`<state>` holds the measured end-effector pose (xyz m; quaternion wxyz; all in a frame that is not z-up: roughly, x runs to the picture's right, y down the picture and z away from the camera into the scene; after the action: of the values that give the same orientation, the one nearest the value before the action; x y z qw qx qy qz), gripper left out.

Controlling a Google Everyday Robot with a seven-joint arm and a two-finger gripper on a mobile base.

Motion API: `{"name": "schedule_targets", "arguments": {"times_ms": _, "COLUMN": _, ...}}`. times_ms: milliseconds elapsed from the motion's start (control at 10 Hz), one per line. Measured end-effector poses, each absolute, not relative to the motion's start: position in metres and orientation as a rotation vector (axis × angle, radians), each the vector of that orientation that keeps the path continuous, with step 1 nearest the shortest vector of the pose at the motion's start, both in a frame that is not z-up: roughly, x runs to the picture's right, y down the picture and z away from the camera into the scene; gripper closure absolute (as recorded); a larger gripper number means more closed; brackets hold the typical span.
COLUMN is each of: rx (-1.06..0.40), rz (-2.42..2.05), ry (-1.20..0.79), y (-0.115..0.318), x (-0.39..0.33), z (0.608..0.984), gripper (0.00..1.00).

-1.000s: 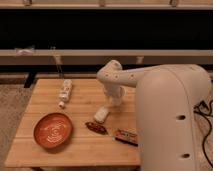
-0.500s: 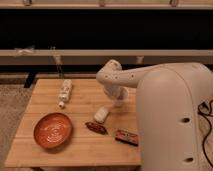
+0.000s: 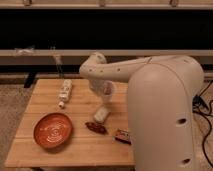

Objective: Place the ceramic cup in the ceramic bowl

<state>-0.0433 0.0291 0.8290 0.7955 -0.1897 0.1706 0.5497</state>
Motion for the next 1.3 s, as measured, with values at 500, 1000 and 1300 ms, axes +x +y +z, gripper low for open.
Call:
{"name": "schedule_targets", "arguments": {"times_ms": 500, "rx": -0.575, "rz": 0.987, "ry": 0.314, "y": 0.058, "x": -0.146, "z": 0.752, "gripper": 1.00}}
{"name": "schedule_targets", "arguments": {"times_ms": 1000, "rx": -0.605, "rz": 0.896, "ry": 0.302, "y": 0.098, "x": -0.230, "z": 0.690, "gripper": 1.00}}
{"name": "schedule_targets", "arguments": {"times_ms": 1300, "rx": -0.593, "rz": 0.883, "ry": 0.285, "y": 0.135, "x": -0.267, "z": 0.677, "gripper": 0.98}}
